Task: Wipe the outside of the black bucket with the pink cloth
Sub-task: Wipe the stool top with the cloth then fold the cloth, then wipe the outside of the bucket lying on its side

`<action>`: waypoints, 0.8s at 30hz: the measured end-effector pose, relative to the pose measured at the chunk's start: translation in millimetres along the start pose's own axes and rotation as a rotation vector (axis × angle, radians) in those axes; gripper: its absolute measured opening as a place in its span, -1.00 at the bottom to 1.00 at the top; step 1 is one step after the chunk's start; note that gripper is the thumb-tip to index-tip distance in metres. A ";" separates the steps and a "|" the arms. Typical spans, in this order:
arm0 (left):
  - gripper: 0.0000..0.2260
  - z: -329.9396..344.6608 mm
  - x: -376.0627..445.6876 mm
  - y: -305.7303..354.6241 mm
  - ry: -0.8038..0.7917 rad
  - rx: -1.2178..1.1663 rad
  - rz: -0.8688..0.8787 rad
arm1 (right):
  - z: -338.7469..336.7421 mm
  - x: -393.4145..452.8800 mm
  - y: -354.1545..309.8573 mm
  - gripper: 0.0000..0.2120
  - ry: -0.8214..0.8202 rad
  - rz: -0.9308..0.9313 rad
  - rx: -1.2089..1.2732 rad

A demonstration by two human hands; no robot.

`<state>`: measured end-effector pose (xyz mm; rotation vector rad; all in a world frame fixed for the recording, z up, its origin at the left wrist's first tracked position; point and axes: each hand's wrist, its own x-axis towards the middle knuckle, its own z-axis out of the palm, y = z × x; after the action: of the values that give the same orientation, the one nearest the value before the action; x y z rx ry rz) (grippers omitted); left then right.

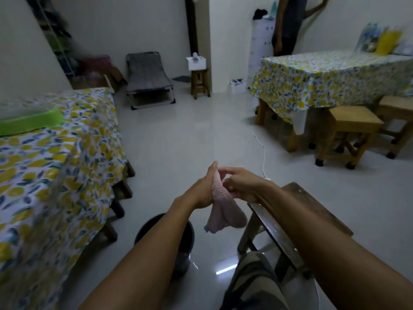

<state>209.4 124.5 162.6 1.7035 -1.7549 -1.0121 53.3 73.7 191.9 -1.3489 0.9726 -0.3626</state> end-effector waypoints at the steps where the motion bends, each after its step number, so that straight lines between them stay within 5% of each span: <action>1: -0.29 -9.2 -8.7 -5.0 0.012 0.018 -0.031 | 12.3 -0.3 -6.4 -0.45 -0.017 -0.008 -0.061; 4: -0.14 -29.8 -32.8 -15.9 0.096 -0.010 -0.035 | 43.6 1.1 -24.1 -0.55 0.015 -0.058 -0.155; 7: -0.18 -47.1 -50.9 -20.5 0.261 -0.148 -0.041 | 66.4 6.0 -33.3 -0.87 0.083 -0.178 -0.280; 14: -0.40 -73.1 -55.5 -29.0 0.413 -0.296 -0.068 | 112.2 29.7 -13.9 -0.75 0.087 -0.284 0.038; 19: -0.32 -66.9 -36.8 -58.5 0.234 -0.068 -0.092 | 148.6 56.4 17.9 -0.56 0.041 -0.131 0.623; 24: -0.24 -53.2 -6.6 -96.9 -0.052 0.078 -0.166 | 143.8 83.5 92.1 -0.53 0.014 0.017 0.943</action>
<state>311.6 127.1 120.0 1.9137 -1.7282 -1.0807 182.9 128.4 64.0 -0.4768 0.6709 -0.7067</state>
